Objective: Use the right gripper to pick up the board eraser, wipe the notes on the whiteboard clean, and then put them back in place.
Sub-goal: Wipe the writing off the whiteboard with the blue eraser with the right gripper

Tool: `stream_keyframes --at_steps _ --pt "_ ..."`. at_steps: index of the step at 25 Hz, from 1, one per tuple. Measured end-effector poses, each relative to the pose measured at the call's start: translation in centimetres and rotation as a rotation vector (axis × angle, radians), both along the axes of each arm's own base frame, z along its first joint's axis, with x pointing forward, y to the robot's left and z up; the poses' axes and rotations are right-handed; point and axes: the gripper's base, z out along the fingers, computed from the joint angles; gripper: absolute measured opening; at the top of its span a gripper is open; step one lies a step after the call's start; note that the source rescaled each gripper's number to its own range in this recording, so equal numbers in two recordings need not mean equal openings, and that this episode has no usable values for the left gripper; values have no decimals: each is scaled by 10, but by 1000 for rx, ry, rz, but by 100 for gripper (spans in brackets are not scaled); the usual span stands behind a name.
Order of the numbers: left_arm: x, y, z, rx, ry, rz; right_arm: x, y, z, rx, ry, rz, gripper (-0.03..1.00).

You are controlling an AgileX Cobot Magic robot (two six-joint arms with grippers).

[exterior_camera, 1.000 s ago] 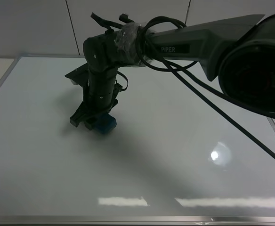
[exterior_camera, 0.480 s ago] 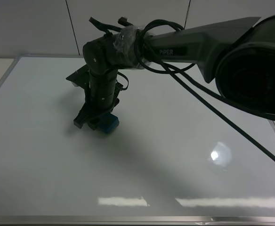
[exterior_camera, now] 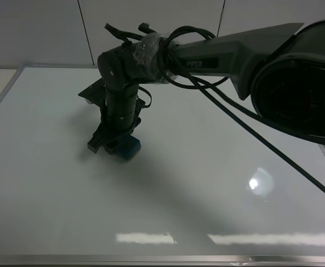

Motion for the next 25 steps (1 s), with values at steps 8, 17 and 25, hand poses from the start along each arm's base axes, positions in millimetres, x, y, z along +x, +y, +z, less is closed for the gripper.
stream_keyframes --at_steps 8,17,25 --pt "0 0 0 0 0 0 0 0 0 -10 -14 11 1" --pt "0 0 0 0 0 0 4 2 -2 -14 -80 18 1" --pt "0 0 0 0 0 0 14 -3 -9 7 -64 -59 1"
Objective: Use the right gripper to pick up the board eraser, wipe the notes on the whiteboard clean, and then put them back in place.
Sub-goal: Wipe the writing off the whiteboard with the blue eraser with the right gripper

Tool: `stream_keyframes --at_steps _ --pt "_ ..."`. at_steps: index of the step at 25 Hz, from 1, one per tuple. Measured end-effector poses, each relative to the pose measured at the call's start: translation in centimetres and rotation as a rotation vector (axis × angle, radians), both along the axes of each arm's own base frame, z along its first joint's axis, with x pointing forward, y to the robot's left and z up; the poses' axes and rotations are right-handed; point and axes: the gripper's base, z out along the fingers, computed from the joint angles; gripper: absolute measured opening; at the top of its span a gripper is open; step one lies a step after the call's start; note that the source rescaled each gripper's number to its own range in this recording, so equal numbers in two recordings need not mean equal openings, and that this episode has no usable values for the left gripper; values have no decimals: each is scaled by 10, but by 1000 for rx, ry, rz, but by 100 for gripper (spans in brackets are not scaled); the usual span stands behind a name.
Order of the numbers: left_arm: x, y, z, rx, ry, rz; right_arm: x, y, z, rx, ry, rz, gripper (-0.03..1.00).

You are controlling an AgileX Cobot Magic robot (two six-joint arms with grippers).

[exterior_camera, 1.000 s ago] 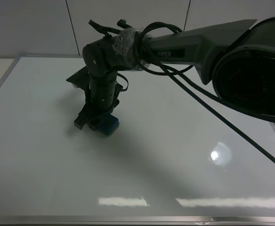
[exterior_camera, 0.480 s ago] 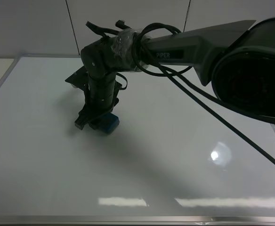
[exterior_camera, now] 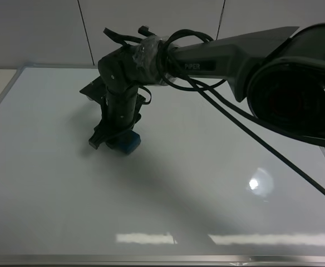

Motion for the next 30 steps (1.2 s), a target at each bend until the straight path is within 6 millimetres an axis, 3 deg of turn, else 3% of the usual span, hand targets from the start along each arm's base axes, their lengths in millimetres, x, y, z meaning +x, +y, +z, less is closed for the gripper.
stream_keyframes --at_steps 12,18,24,30 --pt "0 0 0 0 0 0 55 -48 1 40 -13 -177 1" --pt "0 0 0 0 0 0 72 -68 1 47 -17 -257 1" --pt "0 0 0 0 0 0 66 -59 2 57 -30 -235 1" --pt "0 0 0 0 0 0 34 -21 0 75 -37 -135 1"
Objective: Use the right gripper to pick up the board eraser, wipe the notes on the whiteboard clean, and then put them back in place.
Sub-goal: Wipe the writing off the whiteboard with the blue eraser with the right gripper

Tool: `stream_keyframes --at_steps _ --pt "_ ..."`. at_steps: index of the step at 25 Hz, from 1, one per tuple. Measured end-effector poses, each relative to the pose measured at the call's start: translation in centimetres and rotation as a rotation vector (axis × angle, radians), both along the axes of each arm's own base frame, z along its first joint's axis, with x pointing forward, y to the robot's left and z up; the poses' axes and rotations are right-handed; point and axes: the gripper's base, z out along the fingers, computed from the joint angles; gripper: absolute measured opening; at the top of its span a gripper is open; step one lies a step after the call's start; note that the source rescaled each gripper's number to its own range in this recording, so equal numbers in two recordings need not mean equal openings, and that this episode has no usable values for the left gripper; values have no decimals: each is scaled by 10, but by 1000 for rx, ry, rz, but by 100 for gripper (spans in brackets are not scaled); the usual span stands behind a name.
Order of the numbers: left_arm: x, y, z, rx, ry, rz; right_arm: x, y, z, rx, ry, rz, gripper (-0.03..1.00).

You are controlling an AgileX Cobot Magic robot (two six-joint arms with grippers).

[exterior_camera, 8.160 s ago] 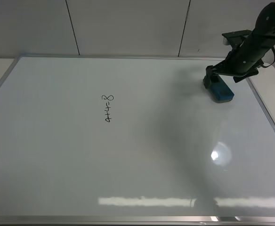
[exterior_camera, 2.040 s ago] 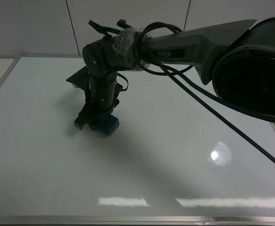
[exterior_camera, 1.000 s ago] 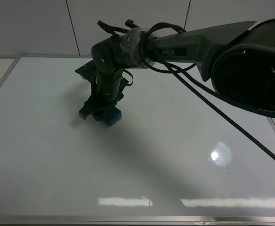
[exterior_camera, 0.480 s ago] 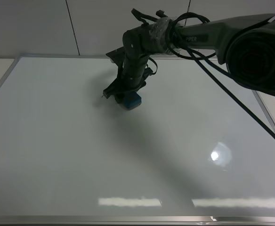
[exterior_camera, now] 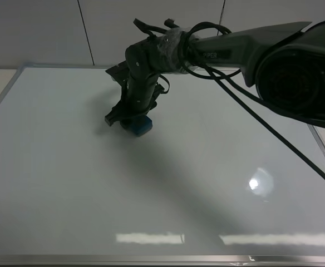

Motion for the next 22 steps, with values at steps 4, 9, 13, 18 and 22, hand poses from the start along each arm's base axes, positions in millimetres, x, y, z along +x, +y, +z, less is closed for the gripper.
stream_keyframes --at_steps 4,9,13,18,22 --pt "0 0 0 0 0 0 -26 25 -1 3 -4 75 1" --pt "0 0 0 0 0 0 -44 42 -3 21 -13 119 1" --pt "0 0 0 0 0 0 -44 42 -3 19 -17 116 1" --pt "0 0 0 0 0 0 -34 36 -2 31 -30 51 1" --pt "0 0 0 0 0 0 -15 21 -2 38 -34 -23 1"
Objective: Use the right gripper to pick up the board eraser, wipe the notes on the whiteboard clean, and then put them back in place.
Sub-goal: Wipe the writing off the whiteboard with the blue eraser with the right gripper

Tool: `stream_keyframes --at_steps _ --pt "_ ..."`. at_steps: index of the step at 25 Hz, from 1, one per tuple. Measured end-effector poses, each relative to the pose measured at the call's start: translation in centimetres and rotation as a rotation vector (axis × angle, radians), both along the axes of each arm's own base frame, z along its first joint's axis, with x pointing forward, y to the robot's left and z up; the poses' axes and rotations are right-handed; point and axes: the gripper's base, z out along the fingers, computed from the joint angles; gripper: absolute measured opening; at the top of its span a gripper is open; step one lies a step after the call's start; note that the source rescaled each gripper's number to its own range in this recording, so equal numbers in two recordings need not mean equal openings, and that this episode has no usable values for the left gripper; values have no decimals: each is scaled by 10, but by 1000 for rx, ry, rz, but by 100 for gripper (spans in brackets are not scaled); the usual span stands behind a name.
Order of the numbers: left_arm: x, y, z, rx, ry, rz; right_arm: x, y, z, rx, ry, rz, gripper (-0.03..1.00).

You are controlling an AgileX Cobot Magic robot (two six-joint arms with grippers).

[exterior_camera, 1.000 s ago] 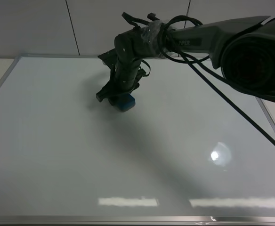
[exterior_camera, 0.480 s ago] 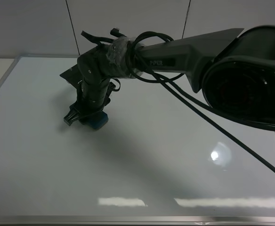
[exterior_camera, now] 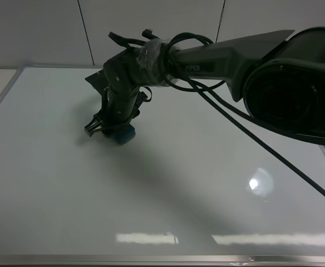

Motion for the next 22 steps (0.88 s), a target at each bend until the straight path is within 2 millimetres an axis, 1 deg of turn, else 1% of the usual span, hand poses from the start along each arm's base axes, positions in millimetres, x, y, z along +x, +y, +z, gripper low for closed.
stream_keyframes --at_steps 6,11,17,19,22 --pt "0 0 0 0 0 0 34 -32 1 13 -7 -113 1" --pt "0 0 0 0 0 0 50 -49 1 21 -9 -184 1" --pt "0 0 0 0 0 0 50 -49 1 40 -1 -192 0" --pt "0 0 0 0 0 0 48 -45 1 55 2 -179 0" --pt "0 0 0 0 0 0 38 -32 2 89 20 -157 0"
